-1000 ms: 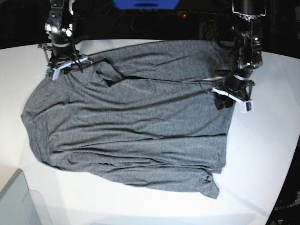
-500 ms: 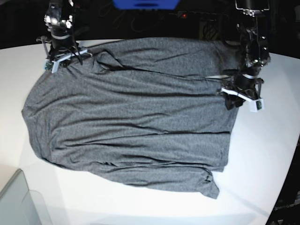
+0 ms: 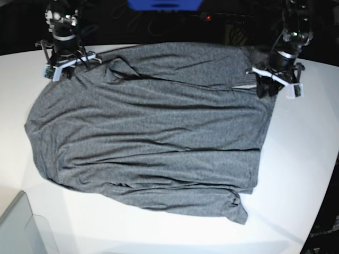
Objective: Layout the t-shirt on the table in an organized manner, then fold the t-shirt properly
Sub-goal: 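Pull the shirt shoulders outward with both grippers to spread it, then hold the shirt shoulders with both grippers, keeping it flat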
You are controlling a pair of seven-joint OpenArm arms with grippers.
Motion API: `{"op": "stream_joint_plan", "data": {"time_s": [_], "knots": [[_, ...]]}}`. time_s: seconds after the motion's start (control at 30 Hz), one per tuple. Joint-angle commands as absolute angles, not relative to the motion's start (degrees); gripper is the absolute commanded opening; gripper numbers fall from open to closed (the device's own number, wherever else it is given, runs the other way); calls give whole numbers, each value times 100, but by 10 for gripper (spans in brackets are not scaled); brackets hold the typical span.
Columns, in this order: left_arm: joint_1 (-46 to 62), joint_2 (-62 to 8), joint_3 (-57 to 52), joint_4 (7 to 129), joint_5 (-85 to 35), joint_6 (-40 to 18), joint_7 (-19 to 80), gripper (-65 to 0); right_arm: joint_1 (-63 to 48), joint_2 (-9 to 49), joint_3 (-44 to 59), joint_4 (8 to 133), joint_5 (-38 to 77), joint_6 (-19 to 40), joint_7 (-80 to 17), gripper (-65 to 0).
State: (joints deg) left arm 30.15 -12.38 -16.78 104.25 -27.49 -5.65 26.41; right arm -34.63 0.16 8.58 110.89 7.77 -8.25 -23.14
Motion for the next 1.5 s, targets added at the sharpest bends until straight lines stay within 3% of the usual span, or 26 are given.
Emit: {"op": "stream_joint_plan", "data": {"time_s": [0.0,0.2,0.27,0.5,0.97,1.47], "knots": [[3125,-1288,-1710,10615,-2791,-602,2607,-421,-3530,40,857,11196,760,-848,-2167,-650],[3785,-1288,-1710,10818,-2765,-602,2756,-208,-3609,66,690,11204,760,-848,-2167,-538],[3969,-1270,-1710,10818,-2765,-602,2756,-167,-3679,57,681,11213,760,-848,-2149,-501],[4171,-1147,-2202,10527,-2756,-602,2747,-159,-3705,57,620,11196,760,-848,-2167,-418],[3723,-1182,-2211,10044,-2756,-611,2809,-163,-3705,57,620,11196,760,-848,-2176,-417],[3530,-1209,-1754,9675,-2756,-611,2765,-583,-3705,66,646,11231,760,-848,-2176,-412]]}}
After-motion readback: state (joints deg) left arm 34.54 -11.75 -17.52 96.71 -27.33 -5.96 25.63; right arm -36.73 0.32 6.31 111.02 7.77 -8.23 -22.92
